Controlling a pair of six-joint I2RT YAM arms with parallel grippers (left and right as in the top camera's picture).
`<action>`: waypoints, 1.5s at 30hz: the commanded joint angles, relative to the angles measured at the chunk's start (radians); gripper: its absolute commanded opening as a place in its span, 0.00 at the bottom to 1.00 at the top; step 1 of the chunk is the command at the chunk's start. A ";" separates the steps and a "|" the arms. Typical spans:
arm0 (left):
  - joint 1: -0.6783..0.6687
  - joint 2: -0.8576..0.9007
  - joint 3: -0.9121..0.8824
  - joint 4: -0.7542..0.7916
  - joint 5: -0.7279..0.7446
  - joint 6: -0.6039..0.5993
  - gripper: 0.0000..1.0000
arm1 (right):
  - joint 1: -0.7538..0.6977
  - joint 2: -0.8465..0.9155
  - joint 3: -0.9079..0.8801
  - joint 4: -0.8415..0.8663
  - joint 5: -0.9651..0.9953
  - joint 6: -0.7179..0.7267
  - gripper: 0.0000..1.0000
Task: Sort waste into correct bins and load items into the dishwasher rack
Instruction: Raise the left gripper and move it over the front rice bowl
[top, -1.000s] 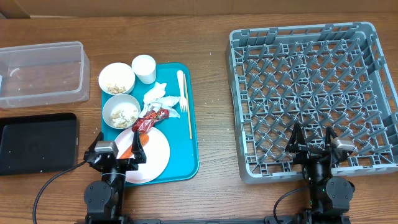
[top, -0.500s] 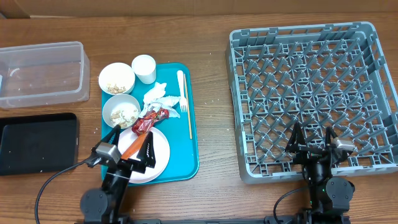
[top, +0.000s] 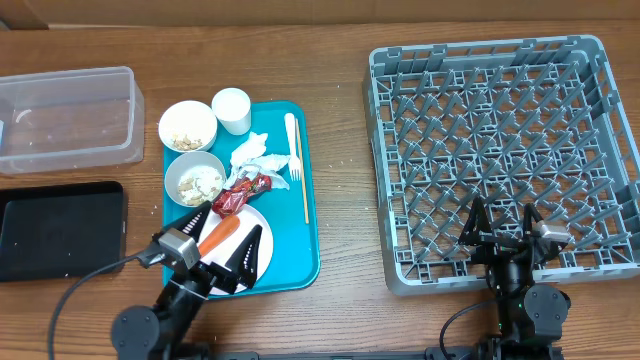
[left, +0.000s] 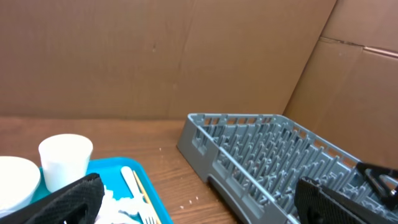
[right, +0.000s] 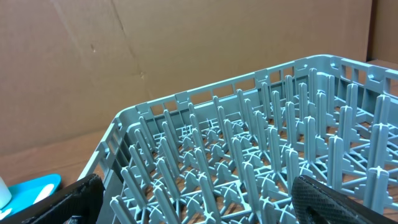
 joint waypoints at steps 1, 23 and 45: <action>0.008 0.129 0.138 -0.050 0.008 0.083 1.00 | 0.005 -0.010 -0.010 0.006 0.010 -0.002 1.00; -0.041 1.072 0.818 -0.433 0.369 0.120 1.00 | 0.005 -0.010 -0.010 0.006 0.010 -0.002 1.00; -0.306 1.149 0.941 -0.821 -0.391 0.044 1.00 | 0.005 -0.010 -0.010 0.006 0.010 -0.002 1.00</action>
